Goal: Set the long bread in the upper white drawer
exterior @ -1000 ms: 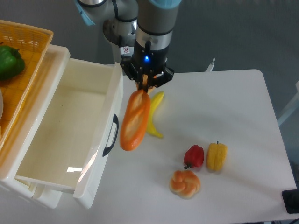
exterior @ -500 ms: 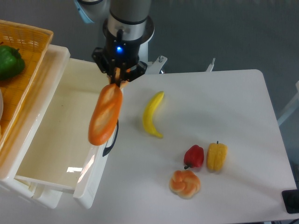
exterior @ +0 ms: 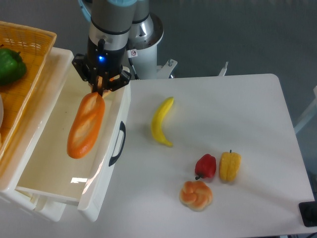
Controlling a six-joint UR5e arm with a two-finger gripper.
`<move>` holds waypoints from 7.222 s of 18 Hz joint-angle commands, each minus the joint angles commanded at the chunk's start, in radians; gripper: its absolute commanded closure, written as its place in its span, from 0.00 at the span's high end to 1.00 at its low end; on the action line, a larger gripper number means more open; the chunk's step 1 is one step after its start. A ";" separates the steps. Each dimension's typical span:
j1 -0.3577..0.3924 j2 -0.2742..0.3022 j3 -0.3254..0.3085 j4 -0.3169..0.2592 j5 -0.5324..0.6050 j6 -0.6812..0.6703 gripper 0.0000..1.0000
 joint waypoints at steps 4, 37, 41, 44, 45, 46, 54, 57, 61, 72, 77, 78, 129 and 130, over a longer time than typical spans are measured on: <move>-0.002 0.000 -0.003 0.031 0.002 0.008 0.47; 0.049 0.126 -0.097 -0.080 0.121 0.178 1.00; 0.064 0.133 -0.098 -0.149 0.136 0.262 1.00; 0.067 0.133 -0.098 -0.195 0.198 0.336 1.00; 0.067 0.133 -0.098 -0.216 0.205 0.353 1.00; 0.071 0.133 -0.100 -0.230 0.207 0.366 1.00; 0.077 0.140 -0.121 -0.296 0.212 0.498 1.00; 0.078 0.138 -0.135 -0.316 0.213 0.541 1.00; 0.072 0.149 -0.138 -0.330 0.206 0.546 1.00; 0.067 0.147 -0.140 -0.325 0.152 0.551 1.00; 0.066 0.144 -0.138 -0.322 0.137 0.549 1.00; 0.066 0.144 -0.137 -0.319 0.130 0.549 1.00; 0.285 -0.012 -0.044 0.037 0.190 0.534 1.00; 0.288 -0.020 -0.046 0.061 0.189 0.532 1.00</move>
